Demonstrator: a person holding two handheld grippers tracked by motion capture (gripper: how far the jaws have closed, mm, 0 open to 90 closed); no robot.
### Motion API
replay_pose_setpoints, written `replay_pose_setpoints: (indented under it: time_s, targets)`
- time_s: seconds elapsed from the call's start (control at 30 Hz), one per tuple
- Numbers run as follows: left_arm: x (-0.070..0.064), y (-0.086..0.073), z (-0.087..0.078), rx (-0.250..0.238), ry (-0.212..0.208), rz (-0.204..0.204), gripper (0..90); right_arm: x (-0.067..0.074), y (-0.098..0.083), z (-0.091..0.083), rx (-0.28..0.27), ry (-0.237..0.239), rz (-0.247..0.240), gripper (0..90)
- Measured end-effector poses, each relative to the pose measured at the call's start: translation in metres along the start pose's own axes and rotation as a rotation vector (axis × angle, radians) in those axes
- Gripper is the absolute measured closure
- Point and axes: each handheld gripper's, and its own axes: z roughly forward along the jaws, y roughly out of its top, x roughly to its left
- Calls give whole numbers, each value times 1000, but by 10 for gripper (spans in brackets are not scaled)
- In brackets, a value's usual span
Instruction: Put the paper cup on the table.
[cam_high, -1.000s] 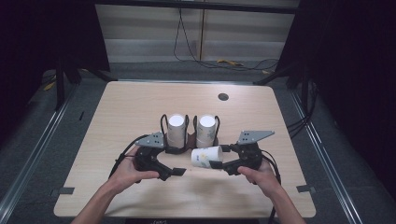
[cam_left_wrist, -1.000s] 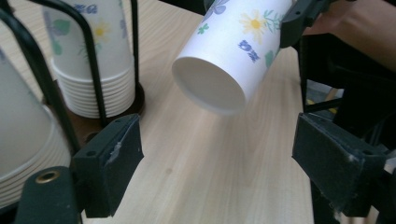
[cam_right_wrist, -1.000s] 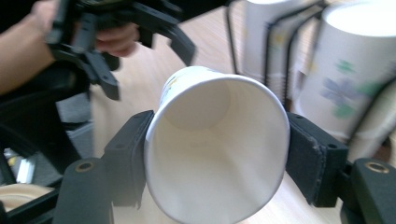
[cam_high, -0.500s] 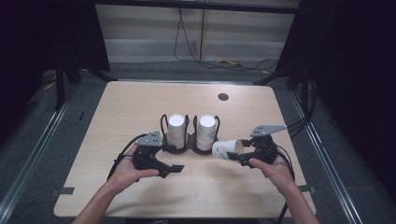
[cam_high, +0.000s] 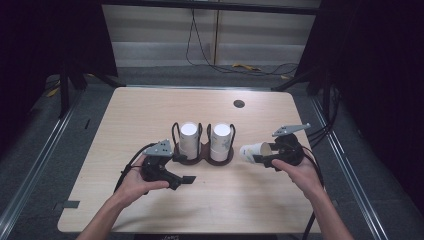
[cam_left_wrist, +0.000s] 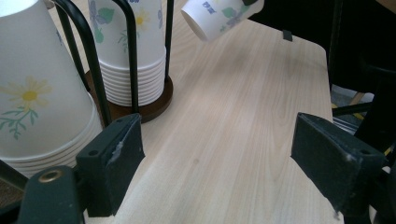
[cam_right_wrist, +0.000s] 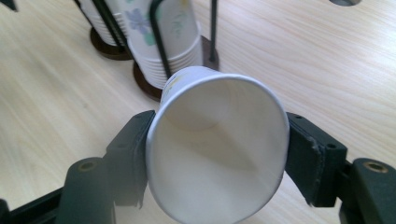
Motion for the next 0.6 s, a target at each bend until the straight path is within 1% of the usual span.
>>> replay_pose_setpoints:
  time_s: [0.07,0.1,0.17,0.2,0.23,0.27,0.3,0.4,0.43,0.47,0.5,0.53,0.6]
  targets:
    - [0,0,0,0,0,-2,169,-6,2,2,13,-16,18,310]
    - [0,0,0,0,2,-2,169,-11,4,4,23,-27,32,310]
    - [0,0,0,3,1,-2,168,-13,4,5,25,-33,36,310]
    - [0,-1,0,4,1,-2,168,-16,6,6,35,-46,39,310]
    - [0,-2,0,10,3,-3,169,-19,8,6,44,-70,36,310]
    - [0,-2,0,10,3,-3,169,-19,8,6,44,-70,36,310]
    - [0,-3,0,14,1,-2,169,-23,12,5,51,-79,47,310]
    - [2,-4,0,19,5,-2,169,-26,15,5,65,-86,49,311]
    - [2,-4,0,20,7,-2,169,-27,16,6,76,-96,49,310]
    - [3,-4,-1,17,13,-6,169,-29,20,8,105,-101,54,310]
    - [3,-4,-1,17,13,-6,168,-29,20,8,105,-101,54,310]
    - [3,-4,-1,14,12,-9,169,-31,22,11,123,-105,66,307]
    - [3,-5,-1,15,11,-9,169,-32,24,12,128,-113,62,303]
